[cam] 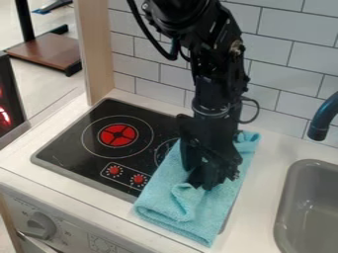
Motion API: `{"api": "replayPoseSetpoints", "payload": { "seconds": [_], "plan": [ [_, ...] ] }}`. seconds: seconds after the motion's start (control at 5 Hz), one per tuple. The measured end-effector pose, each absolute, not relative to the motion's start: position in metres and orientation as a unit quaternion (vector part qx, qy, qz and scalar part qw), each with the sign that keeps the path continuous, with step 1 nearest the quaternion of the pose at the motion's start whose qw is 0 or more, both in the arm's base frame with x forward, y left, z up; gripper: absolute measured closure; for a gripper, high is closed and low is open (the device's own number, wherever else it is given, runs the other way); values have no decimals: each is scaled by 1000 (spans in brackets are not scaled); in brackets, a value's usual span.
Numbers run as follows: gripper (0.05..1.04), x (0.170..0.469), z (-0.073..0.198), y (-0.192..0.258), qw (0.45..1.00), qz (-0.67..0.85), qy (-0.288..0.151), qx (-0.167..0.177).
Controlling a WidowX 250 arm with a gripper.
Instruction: Unfold the cloth from the right to the left
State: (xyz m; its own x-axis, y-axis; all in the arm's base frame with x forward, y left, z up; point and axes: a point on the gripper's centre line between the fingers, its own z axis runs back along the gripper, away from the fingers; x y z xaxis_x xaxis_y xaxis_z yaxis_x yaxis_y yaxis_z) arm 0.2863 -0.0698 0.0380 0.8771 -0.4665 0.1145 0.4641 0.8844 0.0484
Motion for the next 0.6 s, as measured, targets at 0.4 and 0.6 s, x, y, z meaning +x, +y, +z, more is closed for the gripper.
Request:
{"api": "replayPoseSetpoints", "payload": {
  "seconds": [0.4,0.6],
  "plan": [
    [125,287,38,-69,969,-239,-63,10],
    [427,284,34,-67,968,-241,-63,10]
  ]
}}
